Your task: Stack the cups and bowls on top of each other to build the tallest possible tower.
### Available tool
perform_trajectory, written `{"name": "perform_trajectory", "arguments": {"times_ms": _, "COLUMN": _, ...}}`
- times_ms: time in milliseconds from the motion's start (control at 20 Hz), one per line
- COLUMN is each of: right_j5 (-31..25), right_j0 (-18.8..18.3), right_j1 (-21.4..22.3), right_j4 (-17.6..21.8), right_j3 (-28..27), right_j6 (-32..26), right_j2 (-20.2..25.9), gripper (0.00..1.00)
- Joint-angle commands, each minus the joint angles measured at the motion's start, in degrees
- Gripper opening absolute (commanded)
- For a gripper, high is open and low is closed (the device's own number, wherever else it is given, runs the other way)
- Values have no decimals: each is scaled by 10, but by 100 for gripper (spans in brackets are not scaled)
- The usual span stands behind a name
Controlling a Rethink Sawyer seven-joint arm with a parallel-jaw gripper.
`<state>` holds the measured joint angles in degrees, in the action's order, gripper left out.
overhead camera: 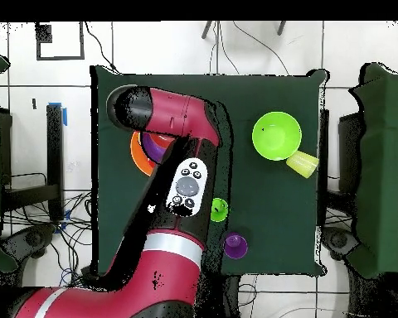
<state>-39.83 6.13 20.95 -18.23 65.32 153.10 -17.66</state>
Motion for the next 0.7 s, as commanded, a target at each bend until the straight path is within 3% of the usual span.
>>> {"name": "perform_trajectory", "arguments": {"times_ms": 50, "right_j5": -22, "right_j0": 2, "right_j1": 10, "right_j4": -12, "right_j3": 38, "right_j6": 88, "right_j2": 26, "gripper": 0}}
{"name": "perform_trajectory", "arguments": {"times_ms": 700, "right_j5": 3, "right_j0": 12, "right_j1": -11, "right_j4": -26, "right_j3": 32, "right_j6": 100, "right_j2": 27, "gripper": 0}}
